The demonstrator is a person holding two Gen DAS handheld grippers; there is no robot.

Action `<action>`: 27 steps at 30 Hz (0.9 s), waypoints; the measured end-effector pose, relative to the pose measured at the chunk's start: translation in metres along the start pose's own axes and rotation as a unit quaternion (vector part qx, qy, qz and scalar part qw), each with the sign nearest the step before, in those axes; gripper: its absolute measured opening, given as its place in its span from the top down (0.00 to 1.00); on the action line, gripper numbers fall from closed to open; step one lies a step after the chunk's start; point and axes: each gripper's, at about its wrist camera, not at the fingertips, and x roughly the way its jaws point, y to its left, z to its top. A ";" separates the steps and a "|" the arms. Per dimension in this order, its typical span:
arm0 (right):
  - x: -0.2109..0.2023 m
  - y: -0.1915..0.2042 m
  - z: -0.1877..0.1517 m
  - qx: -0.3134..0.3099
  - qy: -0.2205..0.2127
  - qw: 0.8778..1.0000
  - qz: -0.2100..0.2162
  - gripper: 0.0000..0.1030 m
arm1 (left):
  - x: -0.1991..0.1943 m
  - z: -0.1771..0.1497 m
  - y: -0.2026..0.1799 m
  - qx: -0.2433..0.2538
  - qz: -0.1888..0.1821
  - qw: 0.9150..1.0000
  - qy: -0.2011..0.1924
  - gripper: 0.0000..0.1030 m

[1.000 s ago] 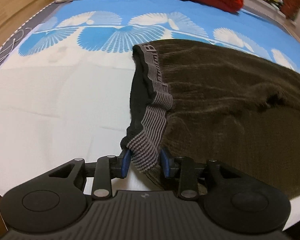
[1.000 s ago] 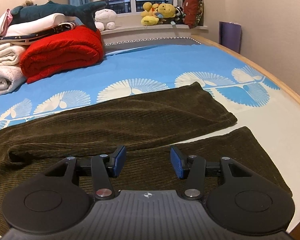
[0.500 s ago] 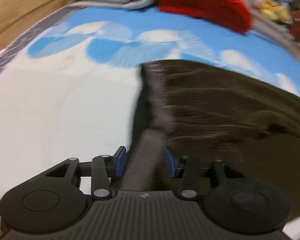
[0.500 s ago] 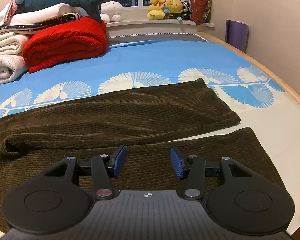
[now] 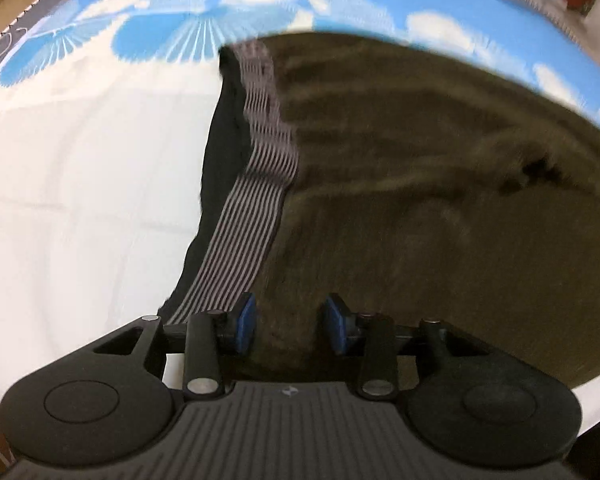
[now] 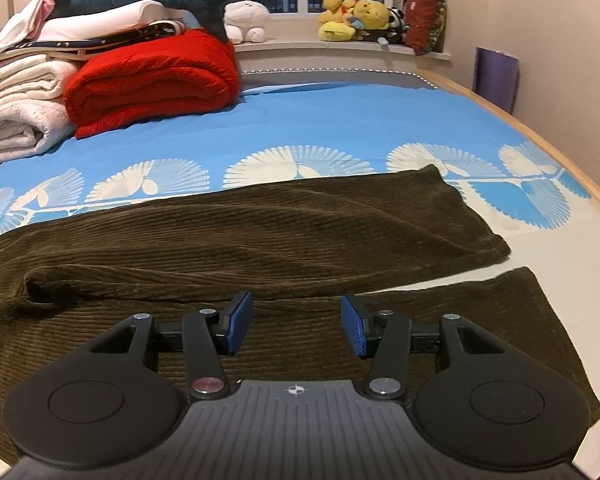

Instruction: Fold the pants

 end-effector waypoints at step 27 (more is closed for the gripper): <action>0.001 -0.008 0.021 -0.030 -0.035 0.998 0.049 0.91 | 0.107 0.230 -0.048 0.052 0.034 0.991 -0.117 0.49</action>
